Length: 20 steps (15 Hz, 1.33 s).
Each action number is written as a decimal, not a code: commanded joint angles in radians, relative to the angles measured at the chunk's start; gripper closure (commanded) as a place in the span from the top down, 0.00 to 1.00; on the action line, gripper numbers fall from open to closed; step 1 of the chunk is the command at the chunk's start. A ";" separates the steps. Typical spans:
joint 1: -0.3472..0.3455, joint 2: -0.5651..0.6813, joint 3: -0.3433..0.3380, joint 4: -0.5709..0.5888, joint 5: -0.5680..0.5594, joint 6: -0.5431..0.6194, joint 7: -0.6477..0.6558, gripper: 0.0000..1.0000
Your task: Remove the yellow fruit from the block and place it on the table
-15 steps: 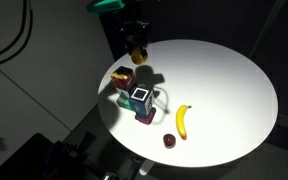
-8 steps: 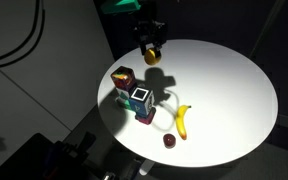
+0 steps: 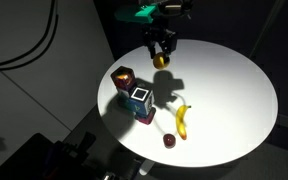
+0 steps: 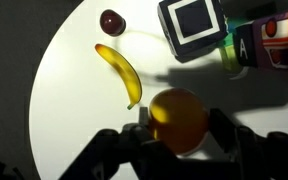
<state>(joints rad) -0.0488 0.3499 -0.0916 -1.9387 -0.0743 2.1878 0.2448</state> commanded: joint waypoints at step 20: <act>-0.023 0.041 -0.019 0.037 0.051 0.028 -0.004 0.38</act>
<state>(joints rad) -0.0630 0.3707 -0.1012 -1.9345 -0.0420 2.2187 0.2414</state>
